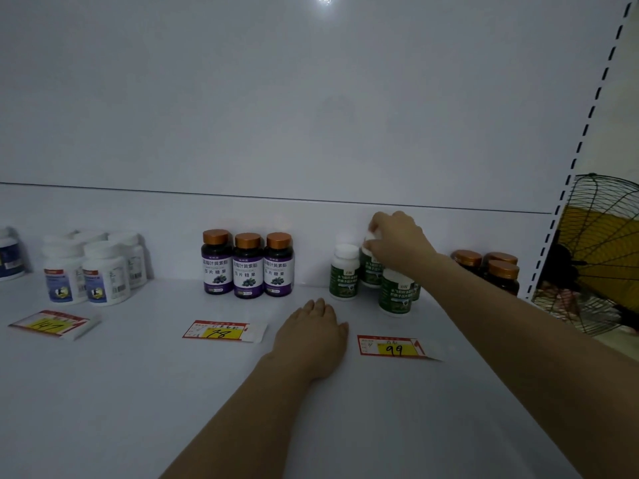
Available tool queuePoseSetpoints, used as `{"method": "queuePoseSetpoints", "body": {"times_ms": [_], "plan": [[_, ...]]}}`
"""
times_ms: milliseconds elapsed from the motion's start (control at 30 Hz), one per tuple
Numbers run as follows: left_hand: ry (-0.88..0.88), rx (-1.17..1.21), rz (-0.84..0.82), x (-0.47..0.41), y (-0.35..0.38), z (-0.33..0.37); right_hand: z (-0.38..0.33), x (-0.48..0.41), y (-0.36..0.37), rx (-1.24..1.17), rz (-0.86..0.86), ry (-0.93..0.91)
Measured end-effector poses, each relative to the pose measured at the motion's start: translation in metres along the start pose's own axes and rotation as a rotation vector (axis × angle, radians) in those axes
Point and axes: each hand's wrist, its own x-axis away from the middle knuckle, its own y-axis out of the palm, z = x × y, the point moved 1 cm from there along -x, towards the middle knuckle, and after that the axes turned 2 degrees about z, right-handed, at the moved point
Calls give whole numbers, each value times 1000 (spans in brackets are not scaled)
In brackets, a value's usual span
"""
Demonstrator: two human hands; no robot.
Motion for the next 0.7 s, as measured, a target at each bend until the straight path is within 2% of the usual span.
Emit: {"method": "queuePoseSetpoints", "body": {"times_ms": [200,300,400,500,600,700], "plan": [[-32,97,28,4,-6,2,-14,9,-50,-203,203,-90],[-42,292,171,12,-17,8,-20,23,-68,-335,226,-86],[52,636,310,15,-30,14,-24,41,-74,-384,182,-86],[98,869,284,13,-34,16,-22,57,-61,-436,92,-50],[149,888,232,12,-33,17,-15,68,-40,-463,106,-40],[155,911,211,12,-31,17,-3,75,-20,-665,103,11]]}}
